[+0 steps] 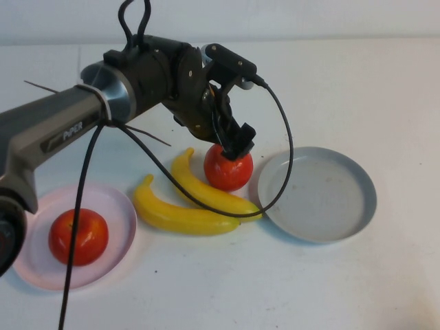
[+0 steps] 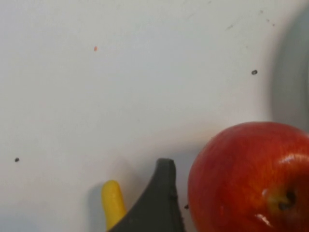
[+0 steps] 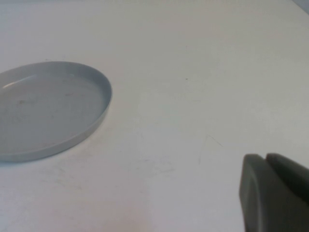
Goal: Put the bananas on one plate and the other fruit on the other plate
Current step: Put one type of fruit in the left plate
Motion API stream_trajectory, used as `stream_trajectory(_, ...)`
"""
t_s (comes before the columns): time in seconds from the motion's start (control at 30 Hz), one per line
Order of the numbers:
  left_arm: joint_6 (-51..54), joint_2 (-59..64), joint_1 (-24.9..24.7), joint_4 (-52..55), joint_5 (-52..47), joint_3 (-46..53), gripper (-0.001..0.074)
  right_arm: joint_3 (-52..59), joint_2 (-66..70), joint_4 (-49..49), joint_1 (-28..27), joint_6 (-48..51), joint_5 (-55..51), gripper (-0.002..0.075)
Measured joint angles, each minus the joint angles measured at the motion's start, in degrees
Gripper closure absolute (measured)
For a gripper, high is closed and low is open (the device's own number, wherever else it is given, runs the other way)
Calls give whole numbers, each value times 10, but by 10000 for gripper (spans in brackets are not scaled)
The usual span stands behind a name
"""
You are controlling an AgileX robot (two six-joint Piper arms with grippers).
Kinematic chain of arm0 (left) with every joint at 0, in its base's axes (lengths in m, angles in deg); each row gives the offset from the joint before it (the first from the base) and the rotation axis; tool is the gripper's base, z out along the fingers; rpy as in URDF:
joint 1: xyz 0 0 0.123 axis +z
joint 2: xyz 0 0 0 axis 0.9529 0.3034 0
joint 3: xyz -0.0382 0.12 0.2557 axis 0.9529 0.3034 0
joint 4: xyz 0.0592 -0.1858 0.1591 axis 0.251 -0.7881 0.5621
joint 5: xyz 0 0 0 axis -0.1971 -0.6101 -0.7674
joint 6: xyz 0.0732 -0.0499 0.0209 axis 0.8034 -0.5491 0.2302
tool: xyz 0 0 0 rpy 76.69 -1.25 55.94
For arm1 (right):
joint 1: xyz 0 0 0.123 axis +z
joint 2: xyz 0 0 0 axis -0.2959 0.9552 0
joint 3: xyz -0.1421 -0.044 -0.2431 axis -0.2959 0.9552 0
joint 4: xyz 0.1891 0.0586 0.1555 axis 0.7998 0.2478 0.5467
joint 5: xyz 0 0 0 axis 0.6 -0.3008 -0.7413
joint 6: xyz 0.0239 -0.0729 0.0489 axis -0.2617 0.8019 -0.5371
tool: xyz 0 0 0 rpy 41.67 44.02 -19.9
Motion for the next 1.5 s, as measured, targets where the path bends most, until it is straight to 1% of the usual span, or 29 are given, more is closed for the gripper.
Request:
stream_trajectory(0.33,2,20,0,-10,19,-5,66,0,0,0,0,0,0,743)
stream_trajectory(0.93,3,31,0,-6,-12,-5,66,0,0,0,0,0,0,743)
stream_trajectory(1.0,3,31,0,-6,-18,-5,78,0,0,0,0,0,0,743)
stream_trajectory(1.13,2,30,0,-6,-21,-5,171,0,0,0,0,0,0,743)
stream_trajectory(1.37,1,31,0,-5,-44,-19,178,0,0,0,0,0,0,743)
stream_trajectory(1.5,-1,34,0,-2,-67,-46,183,0,0,0,0,0,0,743)
